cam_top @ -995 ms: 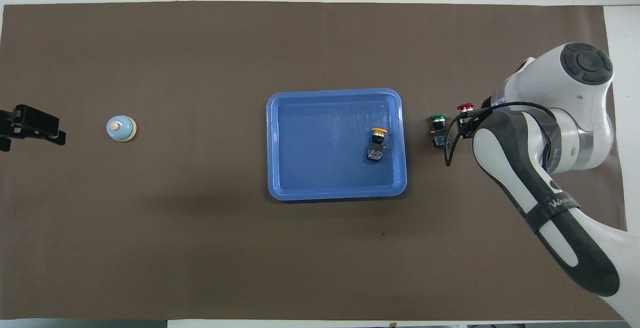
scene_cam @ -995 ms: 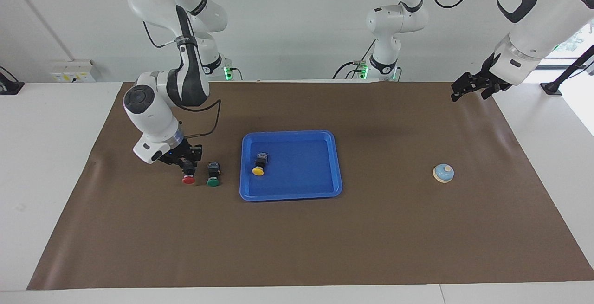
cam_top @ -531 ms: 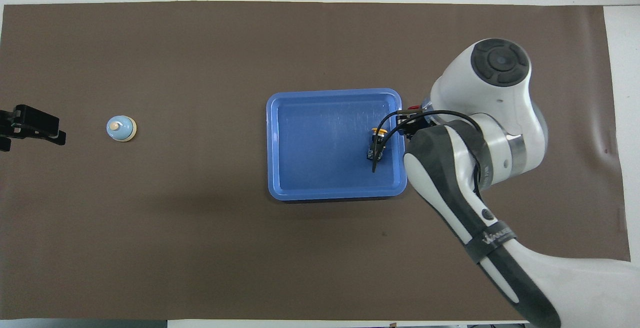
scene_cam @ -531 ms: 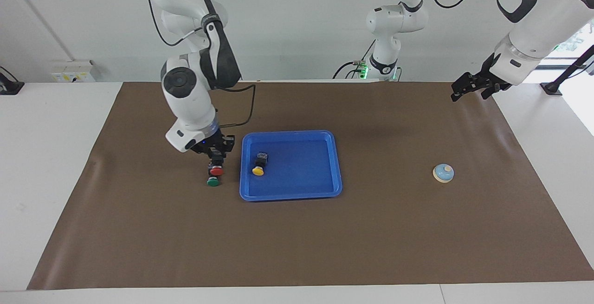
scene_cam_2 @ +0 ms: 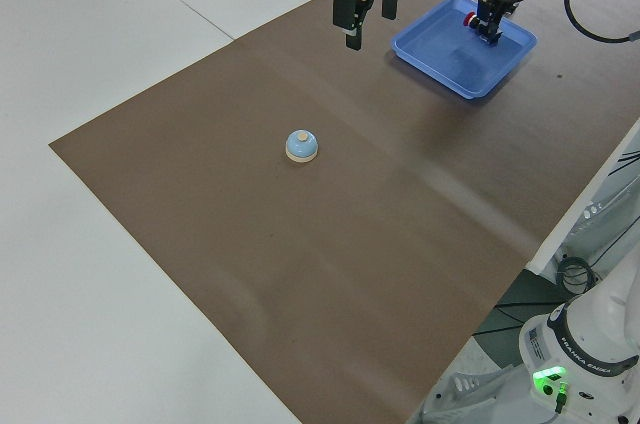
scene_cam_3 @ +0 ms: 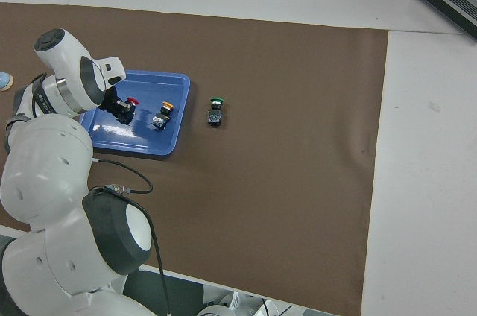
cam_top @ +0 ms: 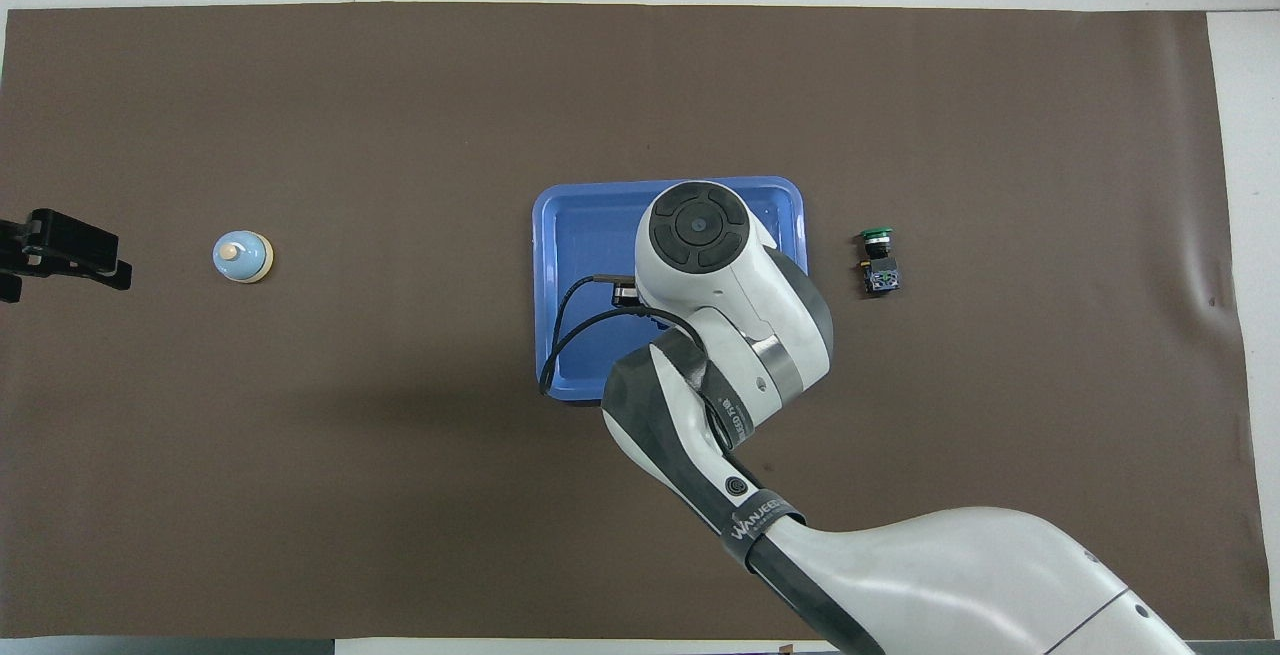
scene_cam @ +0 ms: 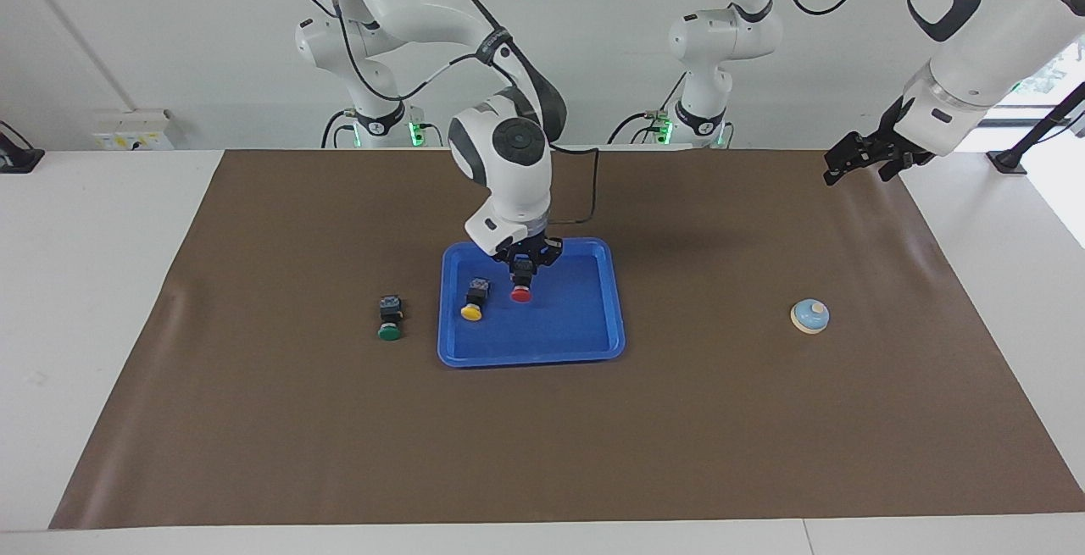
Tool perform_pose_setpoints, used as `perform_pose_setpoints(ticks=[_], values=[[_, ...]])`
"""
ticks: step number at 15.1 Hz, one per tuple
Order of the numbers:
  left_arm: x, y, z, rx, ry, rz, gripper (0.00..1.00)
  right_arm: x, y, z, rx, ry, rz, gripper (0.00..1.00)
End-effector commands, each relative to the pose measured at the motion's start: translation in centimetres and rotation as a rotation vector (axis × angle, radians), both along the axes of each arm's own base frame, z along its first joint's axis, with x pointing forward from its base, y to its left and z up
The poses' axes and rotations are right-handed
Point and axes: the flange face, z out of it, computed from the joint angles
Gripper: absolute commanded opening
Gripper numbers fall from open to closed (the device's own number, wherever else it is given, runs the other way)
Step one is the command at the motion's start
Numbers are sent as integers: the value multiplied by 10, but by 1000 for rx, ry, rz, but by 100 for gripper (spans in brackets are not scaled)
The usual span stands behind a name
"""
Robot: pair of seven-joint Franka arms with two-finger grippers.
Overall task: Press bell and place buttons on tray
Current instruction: 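Carry the red button into the tray beside the yellow one, release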
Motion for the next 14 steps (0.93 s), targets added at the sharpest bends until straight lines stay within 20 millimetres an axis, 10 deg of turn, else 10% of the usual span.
perform_pose_setpoints(ticks=[1,2,5,9,14], values=[[-8,0,2,-7,-7,4,100,1,-7,-1,1,-8,-16,60],[-8,0,3,-7,-9,4,100,-1,-7,-2,-4,-1,-16,100],[-8,0,2,-7,-7,4,100,10,-19,16,-18,17,-21,100],[-8,0,2,-7,-7,4,100,38,-123,59,-20,44,88,100],[-8,0,3,-7,-9,4,100,50,-237,48,-11,75,138,100]])
